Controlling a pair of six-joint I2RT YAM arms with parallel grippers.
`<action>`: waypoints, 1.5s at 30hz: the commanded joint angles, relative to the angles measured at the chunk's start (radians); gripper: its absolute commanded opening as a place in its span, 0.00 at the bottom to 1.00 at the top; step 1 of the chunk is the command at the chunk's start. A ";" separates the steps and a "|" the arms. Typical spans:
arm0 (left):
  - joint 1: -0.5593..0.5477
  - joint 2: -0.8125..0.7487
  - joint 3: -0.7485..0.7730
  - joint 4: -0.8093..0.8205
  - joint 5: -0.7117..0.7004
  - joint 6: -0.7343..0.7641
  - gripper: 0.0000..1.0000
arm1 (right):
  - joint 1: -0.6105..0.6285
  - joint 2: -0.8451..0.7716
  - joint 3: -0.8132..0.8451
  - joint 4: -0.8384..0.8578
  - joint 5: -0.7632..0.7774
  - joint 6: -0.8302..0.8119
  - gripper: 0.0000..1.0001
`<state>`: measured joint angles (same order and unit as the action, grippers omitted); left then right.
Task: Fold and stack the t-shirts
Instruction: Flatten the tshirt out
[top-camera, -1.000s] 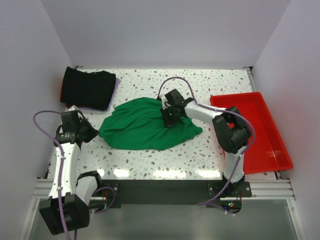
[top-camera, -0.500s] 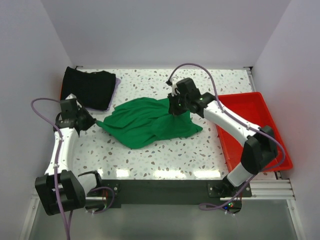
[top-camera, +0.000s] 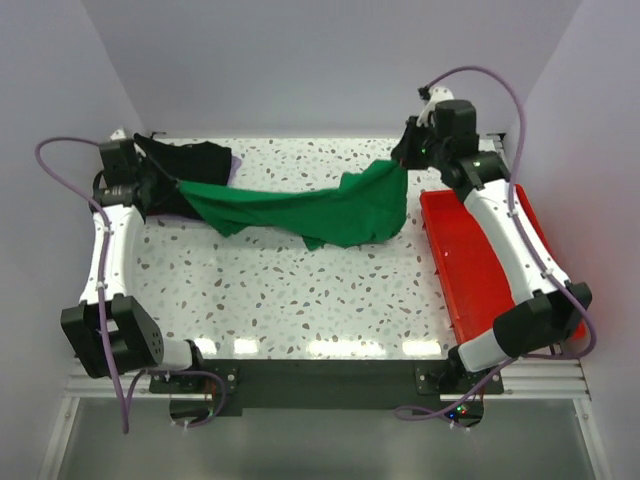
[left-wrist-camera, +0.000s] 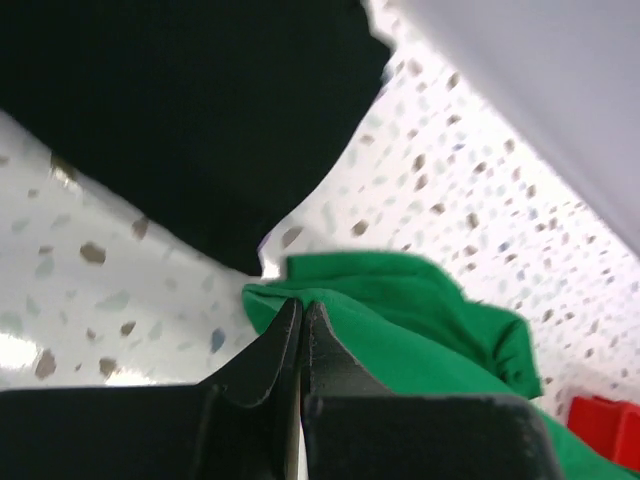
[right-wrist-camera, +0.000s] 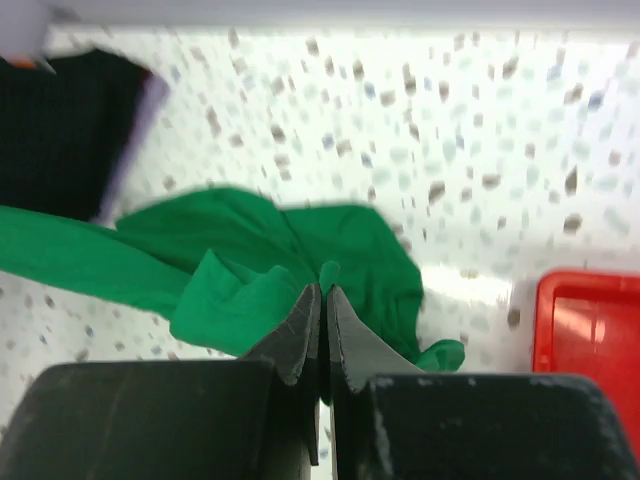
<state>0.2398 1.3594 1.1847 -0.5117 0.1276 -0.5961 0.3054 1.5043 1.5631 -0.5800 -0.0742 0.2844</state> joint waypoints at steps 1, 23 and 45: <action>0.000 0.021 0.235 0.052 0.015 -0.033 0.00 | -0.020 -0.027 0.182 0.011 -0.009 -0.002 0.00; 0.001 -0.241 0.582 0.076 0.001 0.064 0.00 | -0.097 -0.288 0.555 0.128 0.016 -0.010 0.00; -0.013 -0.132 0.356 0.075 0.093 0.038 0.00 | -0.095 -0.023 0.509 0.137 0.079 -0.048 0.00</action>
<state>0.2268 1.2289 1.5608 -0.4774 0.1944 -0.5644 0.2146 1.4551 2.0731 -0.4782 -0.0166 0.2638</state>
